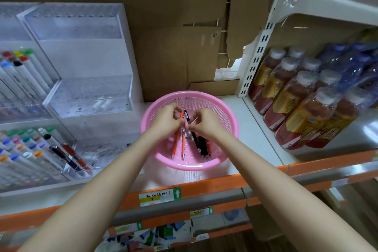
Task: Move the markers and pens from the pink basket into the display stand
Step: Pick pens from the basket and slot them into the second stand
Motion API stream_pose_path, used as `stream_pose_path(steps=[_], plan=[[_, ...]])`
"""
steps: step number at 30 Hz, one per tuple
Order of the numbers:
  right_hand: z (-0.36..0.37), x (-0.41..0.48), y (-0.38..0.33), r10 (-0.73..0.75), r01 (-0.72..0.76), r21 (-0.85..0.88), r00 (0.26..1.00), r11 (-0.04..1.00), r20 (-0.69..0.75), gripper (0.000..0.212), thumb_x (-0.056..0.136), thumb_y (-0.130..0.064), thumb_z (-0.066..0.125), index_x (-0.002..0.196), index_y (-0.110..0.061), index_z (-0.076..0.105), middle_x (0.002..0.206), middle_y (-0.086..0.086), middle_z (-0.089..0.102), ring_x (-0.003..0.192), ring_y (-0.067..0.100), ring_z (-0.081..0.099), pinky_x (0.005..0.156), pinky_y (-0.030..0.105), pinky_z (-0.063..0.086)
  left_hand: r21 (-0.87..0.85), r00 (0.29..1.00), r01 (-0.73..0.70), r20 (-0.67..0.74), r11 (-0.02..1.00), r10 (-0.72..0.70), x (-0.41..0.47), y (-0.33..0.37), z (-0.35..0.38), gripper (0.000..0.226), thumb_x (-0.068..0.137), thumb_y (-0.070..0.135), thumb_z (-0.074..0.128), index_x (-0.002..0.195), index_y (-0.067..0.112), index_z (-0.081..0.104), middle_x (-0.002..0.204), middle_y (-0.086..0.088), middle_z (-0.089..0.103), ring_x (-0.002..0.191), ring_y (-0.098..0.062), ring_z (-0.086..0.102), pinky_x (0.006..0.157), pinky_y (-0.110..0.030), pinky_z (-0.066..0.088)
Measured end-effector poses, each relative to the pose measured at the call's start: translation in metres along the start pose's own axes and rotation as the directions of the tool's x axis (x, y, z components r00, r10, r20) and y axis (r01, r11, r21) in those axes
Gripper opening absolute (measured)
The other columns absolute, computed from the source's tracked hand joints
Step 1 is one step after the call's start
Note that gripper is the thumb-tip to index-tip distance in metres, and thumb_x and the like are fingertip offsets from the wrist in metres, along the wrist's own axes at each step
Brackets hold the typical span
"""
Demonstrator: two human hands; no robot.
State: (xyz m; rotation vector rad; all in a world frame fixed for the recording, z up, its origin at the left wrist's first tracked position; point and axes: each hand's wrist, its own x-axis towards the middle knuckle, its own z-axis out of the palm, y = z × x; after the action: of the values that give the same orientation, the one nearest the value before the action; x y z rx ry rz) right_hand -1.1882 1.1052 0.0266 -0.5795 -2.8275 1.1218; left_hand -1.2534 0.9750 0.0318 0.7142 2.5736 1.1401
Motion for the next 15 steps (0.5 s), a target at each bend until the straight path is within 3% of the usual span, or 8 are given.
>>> stream_pose_path(steps=[4,8,12,15], plan=[[-0.003,-0.005,0.000,-0.003,0.010,0.139,0.999,0.990,-0.049,0.025,0.074,-0.010,0.079,0.079,-0.016,0.055,0.072,0.003,0.064,0.072,0.026,0.065,0.073,0.045,0.055,-0.008,0.999,-0.049,-0.020,0.999,0.049,-0.007,0.003,-0.003,0.029,0.083,0.009,0.068,0.111,0.015,0.062,0.087,-0.006,0.065,0.077,-0.022,0.063,0.075,-0.038,0.054],[-0.006,-0.015,-0.004,-0.056,0.071,0.191,0.995,0.979,-0.083,0.041,0.074,-0.012,0.080,0.096,-0.013,0.046,0.069,-0.001,0.057,0.065,0.017,0.057,0.067,0.039,0.049,-0.024,0.992,-0.124,-0.031,0.992,0.123,-0.019,0.005,-0.008,0.029,0.086,0.007,0.065,0.112,0.019,0.062,0.086,0.005,0.060,0.080,-0.023,0.064,0.076,-0.040,0.055],[-0.009,-0.025,-0.010,-0.185,0.197,0.118,0.977,0.973,-0.102,0.059,0.076,-0.016,0.080,0.125,-0.023,0.049,0.075,-0.003,0.059,0.066,0.010,0.058,0.066,0.032,0.051,-0.048,0.982,-0.181,-0.070,0.982,0.178,-0.029,0.007,-0.015,0.029,0.086,0.005,0.064,0.113,0.016,0.061,0.082,0.015,0.055,0.075,-0.019,0.063,0.075,-0.046,0.057],[-0.009,-0.030,-0.016,-0.247,0.256,0.050,0.958,0.965,-0.144,0.047,0.079,-0.024,0.077,0.122,-0.025,0.057,0.093,-0.006,0.066,0.076,0.012,0.062,0.075,0.037,0.055,-0.060,0.967,-0.231,-0.128,0.971,0.222,-0.035,0.008,-0.023,0.027,0.085,0.007,0.065,0.109,0.020,0.062,0.085,0.014,0.059,0.073,-0.016,0.065,0.074,-0.045,0.057]])
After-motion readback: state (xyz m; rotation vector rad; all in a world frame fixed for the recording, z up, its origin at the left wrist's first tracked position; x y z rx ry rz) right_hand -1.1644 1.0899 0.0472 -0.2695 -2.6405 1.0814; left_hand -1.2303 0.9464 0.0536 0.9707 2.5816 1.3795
